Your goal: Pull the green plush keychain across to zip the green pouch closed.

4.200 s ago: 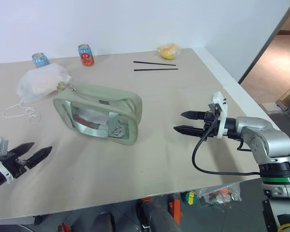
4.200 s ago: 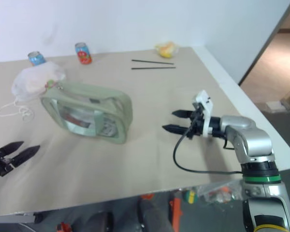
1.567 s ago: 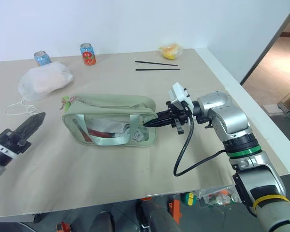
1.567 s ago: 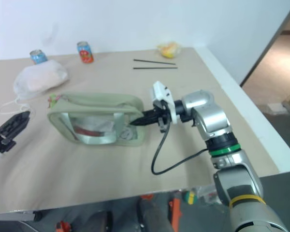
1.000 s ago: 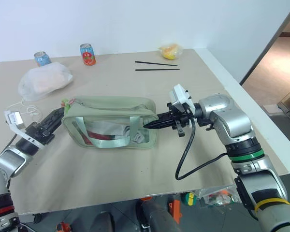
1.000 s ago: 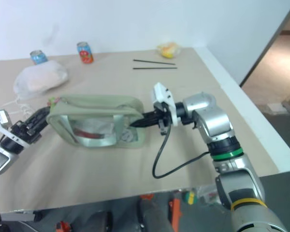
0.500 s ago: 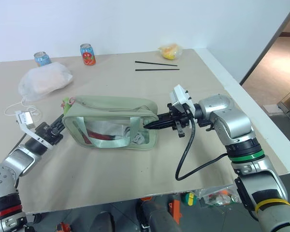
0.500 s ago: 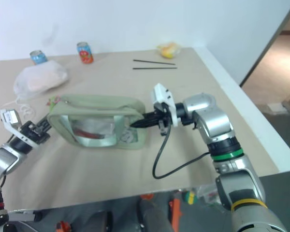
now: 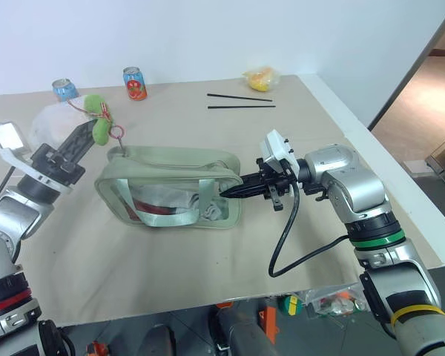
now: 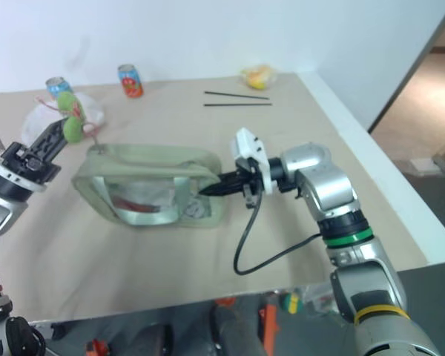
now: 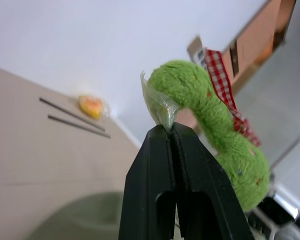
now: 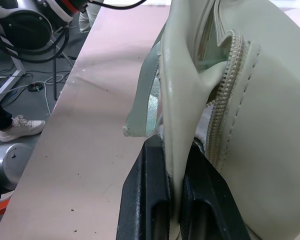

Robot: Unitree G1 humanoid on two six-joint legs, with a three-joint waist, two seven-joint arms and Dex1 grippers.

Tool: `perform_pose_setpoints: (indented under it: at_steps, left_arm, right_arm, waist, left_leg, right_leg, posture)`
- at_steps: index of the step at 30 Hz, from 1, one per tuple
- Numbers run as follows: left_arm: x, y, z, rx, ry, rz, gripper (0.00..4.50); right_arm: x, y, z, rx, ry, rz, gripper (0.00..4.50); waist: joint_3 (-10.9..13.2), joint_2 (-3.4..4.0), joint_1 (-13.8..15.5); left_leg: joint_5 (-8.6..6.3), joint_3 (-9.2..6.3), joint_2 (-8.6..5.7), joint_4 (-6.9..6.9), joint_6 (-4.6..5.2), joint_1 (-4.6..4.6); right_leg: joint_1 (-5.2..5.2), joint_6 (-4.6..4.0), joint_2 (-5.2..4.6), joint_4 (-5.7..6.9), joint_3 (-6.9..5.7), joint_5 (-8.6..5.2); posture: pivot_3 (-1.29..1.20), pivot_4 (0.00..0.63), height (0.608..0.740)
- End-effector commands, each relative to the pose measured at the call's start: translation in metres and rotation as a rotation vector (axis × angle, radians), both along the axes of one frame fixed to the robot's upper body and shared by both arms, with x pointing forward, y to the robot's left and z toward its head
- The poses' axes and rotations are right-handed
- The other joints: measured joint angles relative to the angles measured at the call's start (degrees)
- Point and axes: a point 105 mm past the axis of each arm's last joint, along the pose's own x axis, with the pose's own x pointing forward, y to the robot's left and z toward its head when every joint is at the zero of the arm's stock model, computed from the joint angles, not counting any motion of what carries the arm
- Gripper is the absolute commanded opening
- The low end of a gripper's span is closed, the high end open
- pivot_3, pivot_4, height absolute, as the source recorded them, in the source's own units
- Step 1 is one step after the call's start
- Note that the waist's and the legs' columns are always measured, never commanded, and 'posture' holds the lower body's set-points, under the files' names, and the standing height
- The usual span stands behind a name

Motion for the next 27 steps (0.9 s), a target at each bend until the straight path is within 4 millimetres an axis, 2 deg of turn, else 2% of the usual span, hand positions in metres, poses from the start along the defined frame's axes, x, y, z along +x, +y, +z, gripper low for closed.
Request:
perform_pose_setpoints:
  at_steps: [1,2,4,5,6,8,13,16,19,21,23,27]
  left_arm:
    - [-0.008,-0.025,-0.022,0.276,0.005,-0.087,0.68]
    - [-0.009,-0.026,-0.019,0.273,-0.003,-0.104,0.78]
    - [-0.013,-0.029,-0.012,0.282,-0.039,-0.13,1.6]
    - [-0.013,-0.029,-0.011,0.292,-0.05,-0.128,1.78]
    - [-0.009,-0.025,-0.009,0.298,-0.054,-0.096,2.31]
    - [-0.005,-0.017,-0.003,0.279,-0.068,-0.064,2.75]
    - [-0.012,0.009,0.028,0.137,-0.144,-0.03,2.75]
    - [-0.018,0.038,0.052,0.014,-0.197,0.028,2.75]
    - [-0.023,0.065,0.063,-0.061,-0.212,0.092,2.75]
    - [-0.026,0.08,0.059,-0.051,-0.19,0.126,2.75]
    - [-0.032,0.086,0.043,0.017,-0.14,0.133,2.75]
    - [-0.048,0.085,-0.022,0.292,0.07,0.081,2.75]
  right_arm:
    - [-0.003,0.0,0.016,0.028,-0.07,0.007,0.0]
    - [-0.003,0.0,0.016,0.028,-0.07,0.005,0.0]
    - [-0.003,0.0,0.015,0.029,-0.071,0.004,0.0]
    - [-0.003,0.0,0.015,0.029,-0.071,0.004,0.0]
    - [-0.003,0.001,0.015,0.03,-0.07,0.003,0.0]
    - [-0.003,0.001,0.015,0.031,-0.069,0.003,0.0]
    - [-0.003,0.003,0.014,0.034,-0.067,0.007,0.0]
    - [-0.004,0.003,0.014,0.034,-0.066,0.011,0.0]
    - [-0.004,0.004,0.013,0.033,-0.064,0.015,0.0]
    - [-0.004,0.005,0.013,0.033,-0.062,0.018,0.0]
    - [-0.004,0.005,0.012,0.033,-0.06,0.021,0.0]
    - [-0.005,0.005,0.012,0.03,-0.056,0.028,0.0]
  waist:
    - [0.0,0.05,0.0]
    - [0.0,0.06,0.0]
    - [0.0,0.07,0.0]
    - [0.0,0.07,0.0]
    - [0.0,0.06,0.0]
    - [0.0,0.07,0.0]
    - [0.0,0.06,-0.2]
    - [0.0,0.07,-0.2]
    - [0.0,0.07,-0.3]
    - [0.0,0.07,-0.3]
    - [0.0,0.07,-0.3]
    - [0.0,0.0,-0.5]
  left_leg:
    - [0.0,0.01,-0.01,-0.01,0.0,0.03]
    - [0.0,0.03,-0.01,-0.02,0.0,0.04]
    - [0.01,0.02,-0.03,-0.02,-0.02,0.06]
    - [0.01,0.02,-0.03,-0.03,-0.02,0.06]
    - [0.04,-0.02,-0.02,-0.02,-0.07,0.04]
    - [0.05,-0.01,-0.02,-0.02,-0.07,0.05]
    - [0.05,-0.01,0.03,-0.02,-0.07,0.04]
    - [0.05,-0.02,0.06,-0.05,-0.07,0.04]
    - [0.04,-0.02,0.06,-0.05,-0.07,0.04]
    - [0.04,-0.01,0.06,-0.05,-0.06,0.05]
    - [0.04,-0.01,0.05,-0.05,-0.07,0.1]
    - [0.04,-0.05,0.07,-0.01,-0.07,0.17]
  right_leg:
    - [0.0,0.0,-0.01,0.0,0.03,0.0]
    - [0.0,0.0,-0.02,0.01,0.03,0.0]
    - [0.01,0.0,-0.02,0.01,0.01,0.0]
    - [0.01,0.0,-0.02,0.01,0.01,0.0]
    - [0.01,0.01,-0.01,0.0,-0.04,0.0]
    - [0.01,0.02,-0.02,0.01,-0.02,0.01]
    - [0.0,0.02,0.03,0.01,-0.03,0.01]
    - [-0.02,0.01,0.06,0.01,-0.05,0.01]
    - [-0.02,0.01,0.05,0.0,-0.06,0.01]
    - [-0.02,0.01,0.05,0.0,-0.06,0.0]
    - [-0.04,-0.01,0.01,-0.01,-0.07,0.0]
    - [-0.15,-0.01,0.03,-0.01,-0.12,0.0]
  posture:
    - [0.0,0.15,0.74]
    - [0.0,0.15,0.74]
    - [0.0,0.15,0.74]
    - [0.0,0.15,0.74]
    - [0.0,0.15,0.74]
    - [0.0,0.15,0.74]
    - [0.0,0.15,0.74]
    - [0.0,0.15,0.74]
    - [0.0,0.15,0.74]
    - [0.0,0.15,0.74]
    - [0.0,0.15,0.74]
    - [0.0,0.15,0.74]
